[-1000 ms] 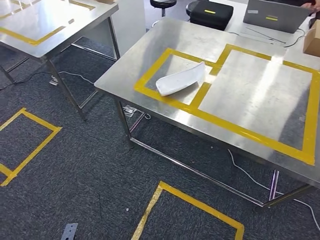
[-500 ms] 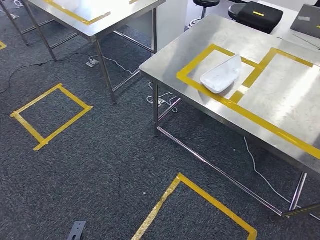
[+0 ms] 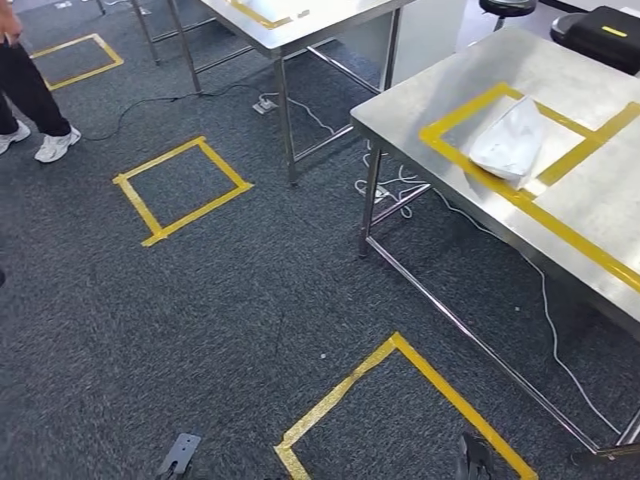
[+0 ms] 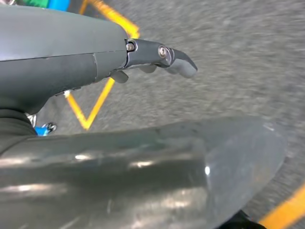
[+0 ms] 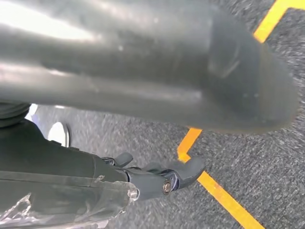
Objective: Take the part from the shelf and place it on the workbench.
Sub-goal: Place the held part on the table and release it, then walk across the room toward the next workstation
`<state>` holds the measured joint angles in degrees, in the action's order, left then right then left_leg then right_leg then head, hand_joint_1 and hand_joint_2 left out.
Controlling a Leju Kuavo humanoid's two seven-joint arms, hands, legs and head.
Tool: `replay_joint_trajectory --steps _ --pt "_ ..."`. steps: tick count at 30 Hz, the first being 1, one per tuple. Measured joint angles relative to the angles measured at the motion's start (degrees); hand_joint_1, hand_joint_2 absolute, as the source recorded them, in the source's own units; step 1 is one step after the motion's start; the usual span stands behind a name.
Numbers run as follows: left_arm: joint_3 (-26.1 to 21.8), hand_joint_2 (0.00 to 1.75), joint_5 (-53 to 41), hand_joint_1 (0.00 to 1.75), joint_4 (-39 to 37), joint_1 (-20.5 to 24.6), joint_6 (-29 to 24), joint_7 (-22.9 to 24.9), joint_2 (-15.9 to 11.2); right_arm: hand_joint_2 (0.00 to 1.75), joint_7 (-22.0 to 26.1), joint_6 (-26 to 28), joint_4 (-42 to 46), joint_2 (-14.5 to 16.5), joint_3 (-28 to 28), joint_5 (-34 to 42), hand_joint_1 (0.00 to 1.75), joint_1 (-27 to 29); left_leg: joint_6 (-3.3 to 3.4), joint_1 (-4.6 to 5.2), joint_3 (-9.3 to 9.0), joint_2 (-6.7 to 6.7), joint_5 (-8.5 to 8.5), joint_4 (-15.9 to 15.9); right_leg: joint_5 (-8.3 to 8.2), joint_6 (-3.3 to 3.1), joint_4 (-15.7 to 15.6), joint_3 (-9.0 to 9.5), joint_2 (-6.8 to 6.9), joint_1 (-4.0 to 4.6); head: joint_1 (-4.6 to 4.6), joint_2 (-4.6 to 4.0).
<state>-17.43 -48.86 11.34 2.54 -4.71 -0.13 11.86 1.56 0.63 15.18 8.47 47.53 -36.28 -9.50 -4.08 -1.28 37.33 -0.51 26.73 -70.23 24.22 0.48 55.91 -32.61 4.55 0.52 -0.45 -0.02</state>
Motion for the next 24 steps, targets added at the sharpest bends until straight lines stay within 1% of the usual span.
replay_joint_trajectory --steps 1,2,3,4,5,6,7,8,9,10,11,12,13,14,15,16,17,18,19,20,21,22,23,24 --pt "0.09 0.0 -0.15 0.0 0.0 0.1 -0.19 0.1 0.14 0.0 0.2 -0.16 0.15 -0.41 0.01 0.05 0.0 0.15 -0.28 -0.2 -3.4 -1.49 -0.39 3.87 -0.28 0.36 0.59 -0.86 0.78 0.02 -0.07 0.0" --pt "0.17 0.0 -0.26 0.0 -0.01 0.24 -0.34 0.2 0.33 0.0 0.37 -0.31 0.29 -0.78 0.01 0.09 0.0 0.28 -0.16 -0.13 -6.53 -2.78 0.25 8.01 -0.54 0.74 1.24 -1.58 1.51 0.04 -0.04 0.0" --pt "0.23 0.0 -0.31 0.0 -0.01 0.39 -0.43 0.26 0.52 0.0 0.48 -0.42 0.42 -1.12 0.01 0.13 0.0 0.39 0.19 0.0 -8.74 -3.73 1.23 11.34 -0.83 1.13 1.88 -2.17 2.21 0.03 -0.06 0.0" --pt "0.27 0.0 -0.32 0.0 -0.02 0.46 -0.49 0.3 0.66 0.0 0.54 -0.48 0.5 -1.34 0.01 0.16 0.0 0.48 0.79 0.29 -9.69 -3.89 1.99 13.24 -1.18 1.51 2.31 -2.64 2.88 -0.1 -0.02 0.0" --pt "0.3 0.0 -0.33 0.0 -0.03 0.4 -0.5 0.32 0.72 0.0 0.58 -0.53 0.52 -1.39 0.01 0.19 0.0 0.53 1.65 0.63 -9.42 -3.34 2.27 13.81 -1.64 1.91 2.51 -2.94 3.5 -0.32 0.04 0.0" --pt "0.31 0.0 -0.33 0.0 -0.04 0.25 -0.52 0.36 0.72 0.0 0.58 -0.58 0.53 -1.44 0.01 0.2 0.0 0.59 2.42 0.75 -8.85 -2.84 1.93 13.82 -1.78 2.31 2.69 -3.28 3.53 -0.61 -0.05 0.0" --pt "0.3 0.0 -0.33 0.0 -0.06 0.1 -0.56 0.39 0.66 0.0 0.57 -0.65 0.54 -1.47 0.02 0.21 0.0 0.71 3.2 0.86 -8.25 -2.32 1.38 13.78 -0.95 2.66 3.22 -3.68 2.53 -0.88 -0.08 0.0" --pt "0.28 0.0 -0.33 0.0 -0.08 0.04 -0.62 0.44 0.6 0.0 0.57 -0.7 0.54 -1.48 0.02 0.22 0.0 0.9 3.91 0.87 -7.56 -1.79 0.71 13.84 0.91 2.94 4.69 -4.27 0.91 -1.05 -0.16 0.0" --pt "0.27 0.0 -0.33 0.0 -0.09 0.11 -0.67 0.46 0.59 0.0 0.55 -0.75 0.54 -1.49 0.03 0.22 0.0 1.1 4.43 0.89 -6.76 -1.16 -0.04 13.88 3.62 3.09 7.26 -5.11 -1.14 -1.15 -0.19 0.0" --pt "0.27 0.0 -0.33 0.0 -0.09 0.22 -0.7 0.47 0.61 0.0 0.54 -0.78 0.54 -1.51 0.03 0.21 0.0 1.3 4.74 0.97 -5.83 -0.39 -0.85 13.86 6.64 3.13 10.89 -6.01 -2.93 -1.14 -0.16 0.0" --pt "0.28 0.0 -0.34 0.0 -0.09 0.32 -0.7 0.48 0.68 0.0 0.53 -0.77 0.53 -1.53 0.03 0.21 0.0 1.45 4.91 1.08 -4.88 0.4 -1.66 13.85 8.91 3.05 14.66 -6.77 -3.91 -1.04 -0.14 0.0" --pt "0.28 0.0 -0.33 0.0 -0.09 0.35 -0.68 0.48 0.74 0.0 0.51 -0.75 0.53 -1.55 0.03 0.2 0.0 1.53 4.97 1.21 -3.92 1.18 -2.47 13.82 9.96 2.87 17.56 -7.07 -4.41 -0.89 -0.14 0.0" --pt "0.28 0.0 -0.33 0.0 -0.09 0.31 -0.68 0.48 0.76 0.0 0.51 -0.73 0.54 -1.58 0.03 0.2 0.0 1.54 4.97 1.31 -2.95 1.93 -3.28 13.8 9.7 2.61 18.89 -6.61 -4.68 -0.7 -0.15 0.0" --pt "0.28 0.0 -0.33 0.0 -0.09 0.27 -0.68 0.48 0.75 0.0 0.51 -0.72 0.55 -1.59 0.03 0.2 0.0 1.51 4.89 1.36 -1.97 2.69 -4.1 13.78 8.33 2.27 18.04 -5.09 -4.93 -0.53 -0.16 0.0" --pt "0.27 0.0 -0.33 0.0 -0.09 0.26 -0.68 0.48 0.76 0.0 0.51 -0.71 0.58 -1.59 0.03 0.2 0.0 1.47 4.77 1.36 -1.0 3.46 -4.94 13.77 6.74 1.9 15.34 -2.62 -5.53 -0.41 -0.18 0.0" --pt "0.27 0.0 -0.34 0.0 -0.09 0.29 -0.67 0.48 0.81 0.0 0.51 -0.71 0.61 -1.59 0.03 0.2 0.0 1.4 4.59 1.36 -0.12 4.24 -5.78 13.73 6.02 1.52 11.16 0.62 -6.86 -0.34 -0.18 0.0" --pt "0.27 0.0 -0.34 0.0 -0.09 0.35 -0.67 0.48 0.88 0.0 0.53 -0.7 0.63 -1.6 0.03 0.19 0.0 1.34 4.36 1.39 0.59 4.95 -6.57 13.69 6.07 1.32 6.62 3.84 -8.16 -0.38 -0.21 0.0" --pt "0.27 0.0 -0.34 0.0 -0.09 0.39 -0.67 0.48 0.94 0.0 0.55 -0.69 0.65 -1.61 0.03 0.19 0.0 1.29 4.1 1.4 0.96 5.59 -7.36 13.78 6.48 1.24 3.27 5.99 -9.22 -0.38 -0.22 0.0" --pt "0.28 0.0 -0.34 0.0 -0.09 0.42 -0.68 0.48 0.97 0.0 0.57 -0.69 0.66 -1.62 0.03 0.18 0.0 1.22 3.79 1.38 1.17 6.19 -8.1 13.92 7.04 1.22 1.17 7.19 -9.81 -0.33 -0.1 -0.01" --pt "0.28 0.0 -0.34 0.0 -0.1 0.39 -0.68 0.48 0.95 0.0 0.59 -0.69 0.67 -1.63 0.02 0.18 0.0 1.16 3.43 1.38 1.27 6.82 -8.85 14.18 6.92 1.25 0.53 7.32 -9.48 -0.26 -0.04 -0.01" --pt "0.29 0.0 -0.33 0.0 -0.14 0.3 -0.68 0.47 0.92 0.0 0.59 -0.69 0.68 -1.6 0.02 0.18 0.0 1.11 3.12 1.27 1.4 7.28 -9.46 14.45 6.35 1.02 0.6 6.82 -8.85 -0.29 -0.02 -0.01" --pt "0.29 0.0 -0.33 0.0 -0.19 0.18 -0.67 0.47 0.9 0.0 0.57 -0.7 0.69 -1.59 0.01 0.18 0.0 1.0 2.89 1.29 1.77 6.81 -8.9 14.23 5.74 0.69 0.48 6.33 -8.14 -0.35 -0.02 -0.02" --pt "0.3 0.0 -0.33 0.0 -0.24 0.09 -0.67 0.48 0.87 0.0 0.57 -0.7 0.73 -1.58 0.01 0.18 0.0 0.96 2.67 1.33 2.32 5.77 -7.03 13.16 4.92 0.31 0.35 5.68 -7.3 -0.45 -0.35 -0.02" --pt "0.3 0.0 -0.33 0.0 -0.28 0.05 -0.67 0.5 0.87 0.0 0.57 -0.7 0.78 -1.58 0.02 0.17 0.0 0.97 2.52 1.35 3.02 4.37 -4.18 11.16 4.09 0.01 0.2 5.01 -6.45 -0.56 -0.6 -0.02"
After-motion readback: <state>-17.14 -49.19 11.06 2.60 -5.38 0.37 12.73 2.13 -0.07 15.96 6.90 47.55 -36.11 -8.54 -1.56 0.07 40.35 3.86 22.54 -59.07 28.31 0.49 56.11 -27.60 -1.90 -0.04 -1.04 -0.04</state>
